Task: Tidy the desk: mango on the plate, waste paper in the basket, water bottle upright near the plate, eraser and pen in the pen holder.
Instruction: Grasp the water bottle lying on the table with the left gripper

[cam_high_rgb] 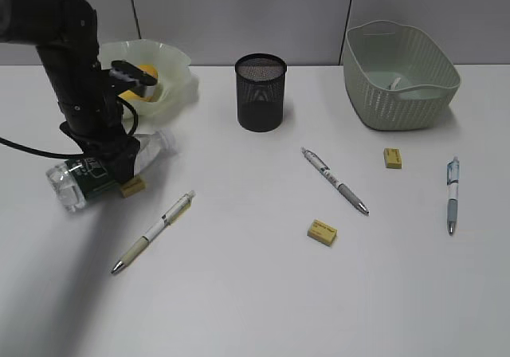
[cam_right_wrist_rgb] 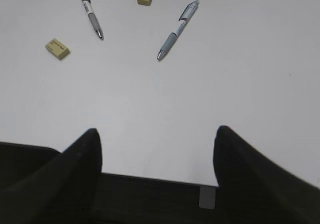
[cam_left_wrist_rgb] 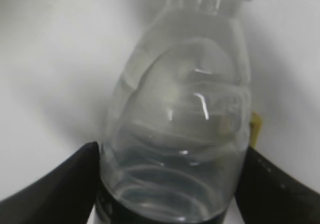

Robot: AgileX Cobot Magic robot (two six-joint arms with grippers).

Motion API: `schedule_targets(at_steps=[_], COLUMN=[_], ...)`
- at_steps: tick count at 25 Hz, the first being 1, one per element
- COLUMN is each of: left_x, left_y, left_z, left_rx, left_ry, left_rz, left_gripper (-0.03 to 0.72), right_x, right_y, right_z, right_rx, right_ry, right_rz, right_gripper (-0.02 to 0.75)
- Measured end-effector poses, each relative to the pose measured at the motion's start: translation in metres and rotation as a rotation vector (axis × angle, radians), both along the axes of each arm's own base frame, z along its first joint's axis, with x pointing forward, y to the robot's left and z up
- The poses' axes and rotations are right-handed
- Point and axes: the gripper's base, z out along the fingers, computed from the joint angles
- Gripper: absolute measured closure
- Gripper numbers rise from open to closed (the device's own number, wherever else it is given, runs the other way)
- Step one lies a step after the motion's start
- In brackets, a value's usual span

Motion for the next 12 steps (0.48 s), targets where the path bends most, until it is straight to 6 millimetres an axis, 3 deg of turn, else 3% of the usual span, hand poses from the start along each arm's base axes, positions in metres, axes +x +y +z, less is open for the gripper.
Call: schedule_targets(at_steps=[8,12], left_x=[0.0011,0.0009], left_y=[0.0004,0.0007], left_z=[-0.0033,-0.0030], left_rx=[0.008,0.011], left_ry=[-0.002,0.002], left_rz=[-0.005,-0.006], left_gripper=[0.105,0.191], right_x=[0.0000,0.0000], right_y=[0.0000,0.0000], right_z=[0.0000,0.0000], right_rx=[0.000,0.000], right_ry=[0.000,0.000], right_rz=[0.000,0.000], right_gripper=[0.189,0.189])
